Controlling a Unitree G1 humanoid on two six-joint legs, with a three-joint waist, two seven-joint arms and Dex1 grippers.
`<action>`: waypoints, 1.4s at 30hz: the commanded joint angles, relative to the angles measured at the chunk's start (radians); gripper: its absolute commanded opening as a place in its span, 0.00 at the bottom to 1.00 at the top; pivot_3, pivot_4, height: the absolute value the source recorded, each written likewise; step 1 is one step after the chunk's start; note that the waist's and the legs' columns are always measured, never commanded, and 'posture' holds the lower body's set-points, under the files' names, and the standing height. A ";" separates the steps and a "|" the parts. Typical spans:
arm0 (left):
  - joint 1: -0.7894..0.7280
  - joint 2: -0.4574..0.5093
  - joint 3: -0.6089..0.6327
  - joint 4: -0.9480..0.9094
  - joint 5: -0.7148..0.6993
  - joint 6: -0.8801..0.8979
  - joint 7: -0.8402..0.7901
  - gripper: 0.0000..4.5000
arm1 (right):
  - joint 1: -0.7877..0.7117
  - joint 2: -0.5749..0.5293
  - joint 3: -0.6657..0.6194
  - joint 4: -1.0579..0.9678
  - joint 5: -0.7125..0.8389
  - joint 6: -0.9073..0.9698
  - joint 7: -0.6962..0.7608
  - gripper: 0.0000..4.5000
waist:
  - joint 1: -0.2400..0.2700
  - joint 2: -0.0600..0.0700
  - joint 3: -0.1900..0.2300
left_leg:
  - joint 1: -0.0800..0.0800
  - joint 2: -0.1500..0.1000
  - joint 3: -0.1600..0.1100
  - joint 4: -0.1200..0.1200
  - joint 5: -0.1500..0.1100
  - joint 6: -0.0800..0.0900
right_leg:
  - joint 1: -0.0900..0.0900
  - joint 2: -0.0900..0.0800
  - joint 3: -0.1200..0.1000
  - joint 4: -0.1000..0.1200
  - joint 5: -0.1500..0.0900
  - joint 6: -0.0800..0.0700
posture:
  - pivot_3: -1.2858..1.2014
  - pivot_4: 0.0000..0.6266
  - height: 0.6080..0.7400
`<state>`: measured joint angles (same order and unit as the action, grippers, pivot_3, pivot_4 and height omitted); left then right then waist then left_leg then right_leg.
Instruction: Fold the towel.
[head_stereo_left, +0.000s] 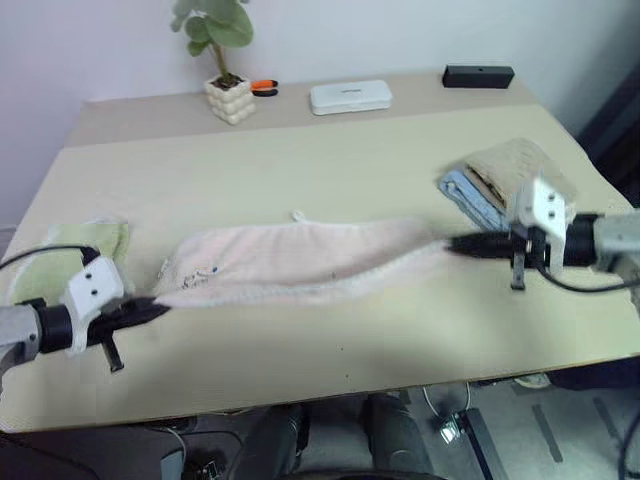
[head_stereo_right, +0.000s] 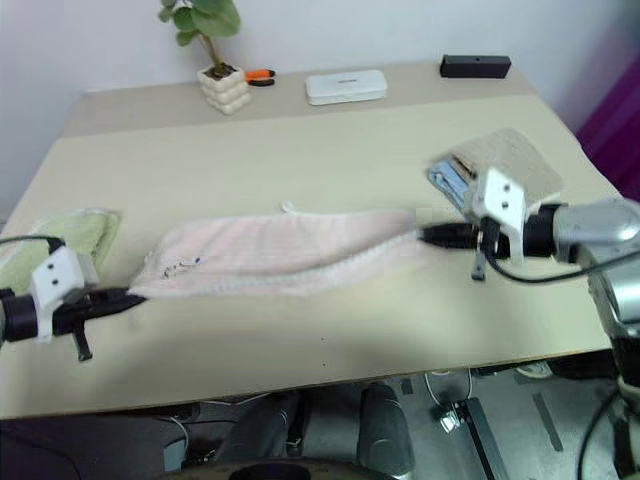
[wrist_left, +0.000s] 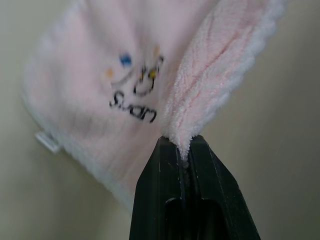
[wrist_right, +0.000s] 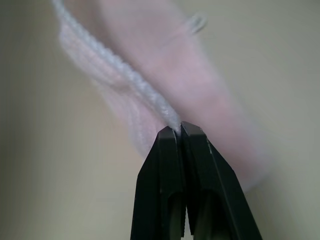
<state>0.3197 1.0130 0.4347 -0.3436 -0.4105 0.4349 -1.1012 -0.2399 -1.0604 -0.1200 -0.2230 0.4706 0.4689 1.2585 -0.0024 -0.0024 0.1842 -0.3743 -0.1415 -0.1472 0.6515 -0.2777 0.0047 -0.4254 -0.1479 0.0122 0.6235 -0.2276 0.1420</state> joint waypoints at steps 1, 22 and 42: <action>0.024 0.008 0.059 -0.062 -0.042 0.058 -0.014 0.00 | 0.057 -0.047 -0.064 -0.065 0.023 0.015 0.026 0.00 | 0.009 0.000 0.000 | -0.001 0.003 0.007 0.000 0.000 0.000 | 0.000 0.000 0.000 0.000 0.000 0.000 | 0.52 0.24 1.00; -0.447 -0.121 -0.233 0.382 0.052 -0.019 0.074 0.00 | -0.388 0.226 0.160 0.507 -0.308 -0.313 -0.198 0.00 | 0.010 0.000 0.000 | -0.002 0.003 0.011 -0.004 0.000 0.000 | -0.002 0.000 0.000 -0.007 0.006 0.005 | 0.52 0.24 1.00; -0.489 -0.200 -0.132 0.422 0.003 -0.057 0.164 0.77 | -0.430 0.317 0.154 0.650 -0.359 -0.396 -0.245 0.62 | -0.012 0.000 0.000 | -0.002 0.003 0.011 -0.004 0.002 -0.002 | -0.003 0.000 0.001 -0.006 0.006 0.005 | 0.52 0.24 1.00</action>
<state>-0.1650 0.8073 0.2596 0.1113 -0.3940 0.4020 -0.9493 -0.6695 -0.7386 0.0661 0.4654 0.1009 0.0820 1.0233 -0.0141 -0.0026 0.1843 -0.3762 -0.1389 -0.1359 0.6477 -0.2762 0.0023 -0.4285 -0.1480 0.0131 0.6171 -0.2215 0.1471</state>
